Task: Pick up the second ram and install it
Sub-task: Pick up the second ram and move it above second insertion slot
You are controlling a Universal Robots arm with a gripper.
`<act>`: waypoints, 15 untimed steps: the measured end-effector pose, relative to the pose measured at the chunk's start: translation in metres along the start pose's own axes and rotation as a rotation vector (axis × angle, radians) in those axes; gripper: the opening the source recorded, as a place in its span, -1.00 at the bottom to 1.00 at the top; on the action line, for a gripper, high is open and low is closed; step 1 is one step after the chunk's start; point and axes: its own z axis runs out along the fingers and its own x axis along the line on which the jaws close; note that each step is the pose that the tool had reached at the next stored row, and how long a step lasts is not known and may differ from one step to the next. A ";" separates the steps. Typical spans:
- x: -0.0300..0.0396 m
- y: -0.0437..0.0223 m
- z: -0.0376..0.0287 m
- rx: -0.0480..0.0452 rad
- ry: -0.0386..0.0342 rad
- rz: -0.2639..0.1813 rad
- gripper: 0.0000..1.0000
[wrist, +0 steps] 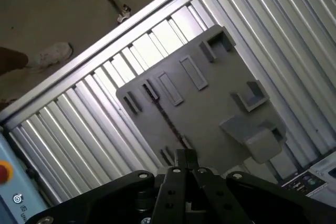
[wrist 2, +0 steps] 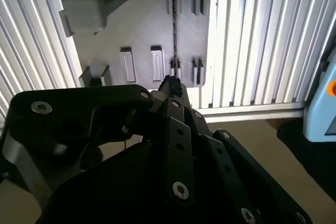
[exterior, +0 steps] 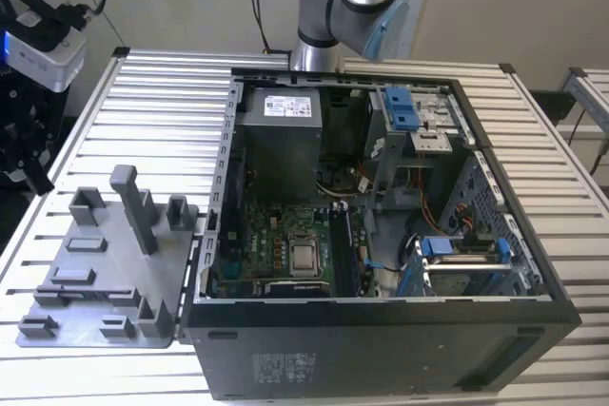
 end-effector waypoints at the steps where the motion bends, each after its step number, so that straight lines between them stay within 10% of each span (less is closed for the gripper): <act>1: 0.0000 0.0000 0.0003 0.0003 0.0006 -0.019 -0.79; 15: 0.0002 0.0003 0.0050 0.0134 0.0006 -0.189 -0.79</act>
